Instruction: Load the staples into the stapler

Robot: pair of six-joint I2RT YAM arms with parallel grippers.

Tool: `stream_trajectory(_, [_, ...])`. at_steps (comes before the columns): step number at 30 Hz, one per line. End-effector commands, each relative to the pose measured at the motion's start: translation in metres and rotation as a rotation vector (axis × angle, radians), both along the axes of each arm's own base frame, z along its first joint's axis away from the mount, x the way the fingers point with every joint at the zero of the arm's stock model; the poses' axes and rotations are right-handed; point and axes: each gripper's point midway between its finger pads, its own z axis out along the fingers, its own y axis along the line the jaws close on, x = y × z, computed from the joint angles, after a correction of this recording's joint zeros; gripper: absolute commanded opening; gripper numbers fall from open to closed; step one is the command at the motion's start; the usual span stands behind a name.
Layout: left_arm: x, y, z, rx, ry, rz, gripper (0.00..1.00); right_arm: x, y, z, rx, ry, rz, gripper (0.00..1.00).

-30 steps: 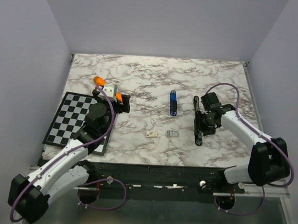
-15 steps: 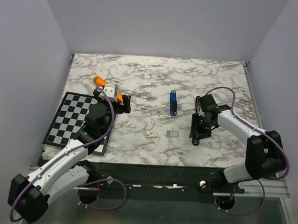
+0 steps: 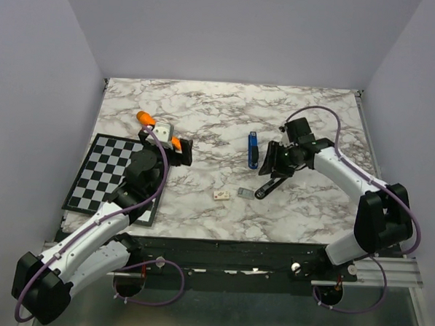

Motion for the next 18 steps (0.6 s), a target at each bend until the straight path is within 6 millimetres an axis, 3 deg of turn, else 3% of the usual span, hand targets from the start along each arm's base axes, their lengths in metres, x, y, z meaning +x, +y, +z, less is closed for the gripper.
stream_trajectory(1, [-0.003, -0.017, -0.006, 0.009, 0.008, -0.094, 0.99, 0.044, -0.038, 0.038, -0.001, -0.158, -0.116, 0.59])
stream_trajectory(6, [-0.014, -0.055, -0.012, 0.036, 0.024, -0.310, 0.99, 0.067, -0.091, 0.043, 0.038, -0.186, -0.266, 0.63])
stream_trajectory(10, [-0.025, -0.090, -0.029, 0.073, 0.081, -0.486, 0.99, 0.087, -0.139, 0.044, 0.093, -0.221, -0.471, 0.83])
stream_trajectory(12, [-0.030, -0.102, -0.040, 0.106, 0.119, -0.552, 0.99, 0.094, -0.152, 0.040, 0.075, -0.213, -0.532, 1.00])
stream_trajectory(13, [-0.033, -0.114, -0.044, 0.119, 0.139, -0.603, 0.99, 0.102, -0.160, 0.043, 0.061, -0.222, -0.548, 1.00])
stream_trajectory(18, [-0.041, -0.143, -0.065, 0.175, 0.231, -0.704, 0.99, 0.115, -0.179, 0.019, -0.046, -0.146, -0.593, 1.00])
